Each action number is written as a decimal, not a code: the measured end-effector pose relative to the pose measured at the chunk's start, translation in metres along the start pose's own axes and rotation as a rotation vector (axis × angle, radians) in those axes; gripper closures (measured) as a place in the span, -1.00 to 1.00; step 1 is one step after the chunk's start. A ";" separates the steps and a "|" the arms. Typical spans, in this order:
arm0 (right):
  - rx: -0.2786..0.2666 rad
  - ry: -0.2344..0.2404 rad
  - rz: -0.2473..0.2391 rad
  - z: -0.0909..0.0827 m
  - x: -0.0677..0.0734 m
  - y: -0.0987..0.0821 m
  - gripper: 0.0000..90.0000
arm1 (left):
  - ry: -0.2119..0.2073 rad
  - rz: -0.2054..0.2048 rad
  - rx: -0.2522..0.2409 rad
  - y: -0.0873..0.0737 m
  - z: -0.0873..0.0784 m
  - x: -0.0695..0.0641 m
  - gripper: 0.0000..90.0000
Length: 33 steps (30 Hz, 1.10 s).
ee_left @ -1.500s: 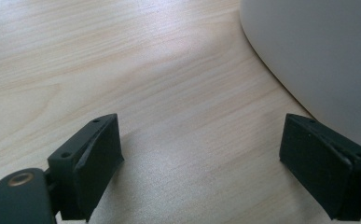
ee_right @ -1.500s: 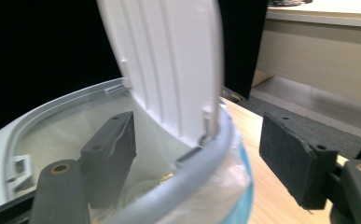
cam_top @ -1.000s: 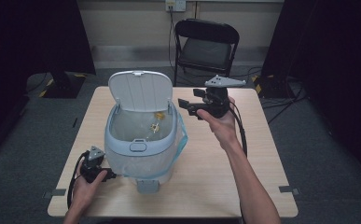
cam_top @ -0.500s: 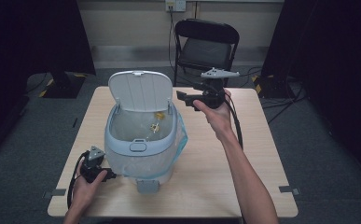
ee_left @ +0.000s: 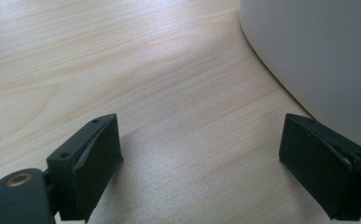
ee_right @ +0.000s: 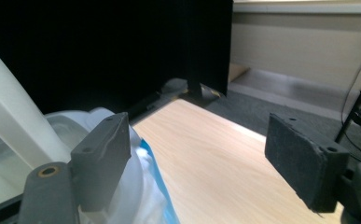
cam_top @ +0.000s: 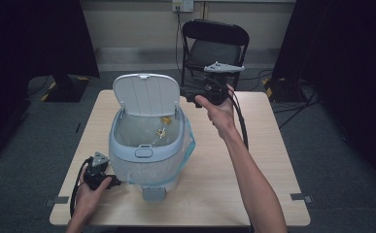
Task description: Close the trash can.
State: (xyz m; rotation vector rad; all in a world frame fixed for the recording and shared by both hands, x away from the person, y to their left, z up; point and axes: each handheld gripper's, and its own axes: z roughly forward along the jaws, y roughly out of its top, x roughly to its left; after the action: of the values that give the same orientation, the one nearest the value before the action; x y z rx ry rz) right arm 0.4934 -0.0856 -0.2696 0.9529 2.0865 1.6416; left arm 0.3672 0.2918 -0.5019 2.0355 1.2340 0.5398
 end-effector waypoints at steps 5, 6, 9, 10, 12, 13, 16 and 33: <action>-0.005 0.020 -0.018 0.003 0.005 0.006 -0.50 | -0.001 0.000 0.000 0.000 0.000 0.000 -0.73; -0.006 0.019 -0.020 0.003 0.006 0.006 -0.49 | -0.001 0.000 0.000 0.000 0.000 0.000 -0.73; -0.003 0.025 -0.021 0.003 0.006 0.008 -0.47 | -0.001 0.000 0.000 0.000 0.000 0.000 -0.73; -0.001 0.028 -0.020 0.003 0.006 0.009 -0.44 | -0.001 0.001 0.000 0.000 0.000 0.000 -0.73; 0.003 0.043 -0.019 0.003 0.008 0.009 -0.37 | -0.001 0.000 0.000 0.000 0.000 0.000 -0.73; 0.004 0.049 -0.019 0.002 0.008 0.009 -0.34 | -0.001 0.000 0.000 0.000 0.000 0.000 -0.73; 0.013 0.067 -0.027 0.000 0.011 0.009 -0.33 | -0.001 0.000 0.000 0.000 0.000 0.000 -0.73; 0.030 0.129 -0.067 -0.007 0.026 0.000 -0.33 | -0.001 0.000 0.000 0.000 0.000 0.000 -0.73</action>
State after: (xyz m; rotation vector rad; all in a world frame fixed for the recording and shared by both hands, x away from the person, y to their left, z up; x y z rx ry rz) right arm 0.4699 -0.0732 -0.2635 0.7961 2.2070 1.6829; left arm 0.3672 0.2918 -0.5019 2.0356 1.2331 0.5395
